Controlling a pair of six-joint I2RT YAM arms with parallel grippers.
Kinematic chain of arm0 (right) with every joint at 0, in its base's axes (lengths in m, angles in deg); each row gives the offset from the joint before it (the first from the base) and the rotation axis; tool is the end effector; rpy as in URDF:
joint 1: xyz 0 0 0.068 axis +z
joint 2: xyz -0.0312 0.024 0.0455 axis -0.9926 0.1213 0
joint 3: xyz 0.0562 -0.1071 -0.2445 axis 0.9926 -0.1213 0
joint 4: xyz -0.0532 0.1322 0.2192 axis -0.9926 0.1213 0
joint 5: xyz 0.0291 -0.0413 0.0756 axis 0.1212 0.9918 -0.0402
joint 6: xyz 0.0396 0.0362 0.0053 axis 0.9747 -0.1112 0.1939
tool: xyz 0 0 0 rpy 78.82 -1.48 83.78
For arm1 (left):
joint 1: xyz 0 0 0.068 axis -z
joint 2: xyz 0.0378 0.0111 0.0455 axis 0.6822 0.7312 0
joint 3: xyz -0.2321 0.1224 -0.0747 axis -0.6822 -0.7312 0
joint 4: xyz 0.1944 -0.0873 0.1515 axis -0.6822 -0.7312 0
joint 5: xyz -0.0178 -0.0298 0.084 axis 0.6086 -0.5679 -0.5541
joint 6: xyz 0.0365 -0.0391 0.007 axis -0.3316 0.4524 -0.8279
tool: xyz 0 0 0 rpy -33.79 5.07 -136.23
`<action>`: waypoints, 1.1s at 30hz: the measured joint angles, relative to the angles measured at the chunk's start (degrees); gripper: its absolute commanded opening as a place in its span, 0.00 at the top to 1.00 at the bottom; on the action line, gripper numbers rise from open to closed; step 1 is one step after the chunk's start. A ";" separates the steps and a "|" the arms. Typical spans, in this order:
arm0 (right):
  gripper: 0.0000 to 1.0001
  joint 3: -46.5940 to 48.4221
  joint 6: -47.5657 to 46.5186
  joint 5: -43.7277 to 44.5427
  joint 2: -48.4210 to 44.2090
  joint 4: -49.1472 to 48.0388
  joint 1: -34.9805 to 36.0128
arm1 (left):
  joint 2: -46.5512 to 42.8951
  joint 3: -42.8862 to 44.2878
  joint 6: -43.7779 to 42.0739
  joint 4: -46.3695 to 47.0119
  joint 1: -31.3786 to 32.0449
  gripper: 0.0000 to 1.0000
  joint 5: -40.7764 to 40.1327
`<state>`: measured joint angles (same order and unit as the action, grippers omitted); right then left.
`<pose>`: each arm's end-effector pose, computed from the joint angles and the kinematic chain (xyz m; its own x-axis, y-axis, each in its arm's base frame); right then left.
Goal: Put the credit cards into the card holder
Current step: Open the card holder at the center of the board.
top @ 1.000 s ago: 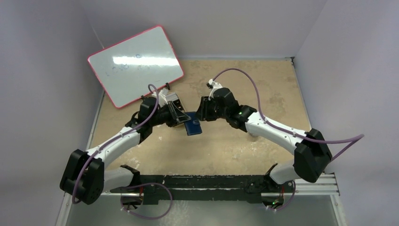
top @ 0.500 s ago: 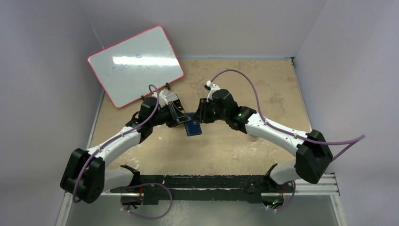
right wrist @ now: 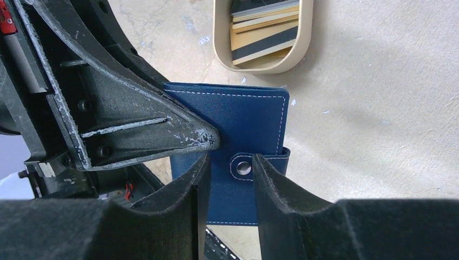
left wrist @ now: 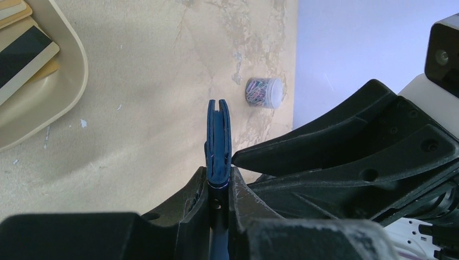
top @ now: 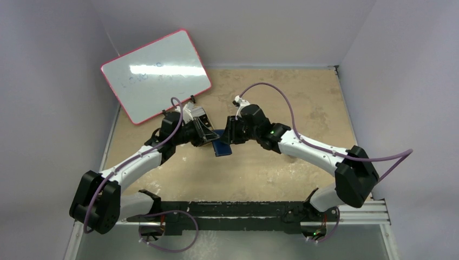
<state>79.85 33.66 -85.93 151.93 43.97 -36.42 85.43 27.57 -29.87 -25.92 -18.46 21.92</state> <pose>0.2275 0.2472 0.2728 -0.7435 0.0931 -0.6622 -0.4327 0.6880 0.5826 0.2246 -0.1210 0.2211 -0.8548 -0.4507 -0.2572 0.0099 0.4814 -0.8764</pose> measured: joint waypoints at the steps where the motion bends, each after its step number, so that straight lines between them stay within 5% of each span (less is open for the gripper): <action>1: 0.63 0.00 0.02 0.00 0.04 0.00 0.00 | 0.00 0.00 0.11 0.00 0.00 1.00 0.02; 15: 0.70 -0.33 -0.57 2.03 0.85 0.90 0.26 | 0.00 -0.02 0.94 0.55 0.00 1.00 -0.17; 23: 1.00 -0.31 -1.36 4.74 0.94 1.09 1.01 | -0.02 -0.04 0.92 0.37 0.00 1.00 -0.57; 33: 1.00 -1.40 -1.75 10.73 1.27 5.99 0.85 | -1.31 0.02 0.28 0.15 0.00 0.96 -0.57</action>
<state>78.45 31.92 -75.19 153.20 49.96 -35.57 84.12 27.59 -29.59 -25.77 -18.46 21.35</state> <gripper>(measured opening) 0.011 0.107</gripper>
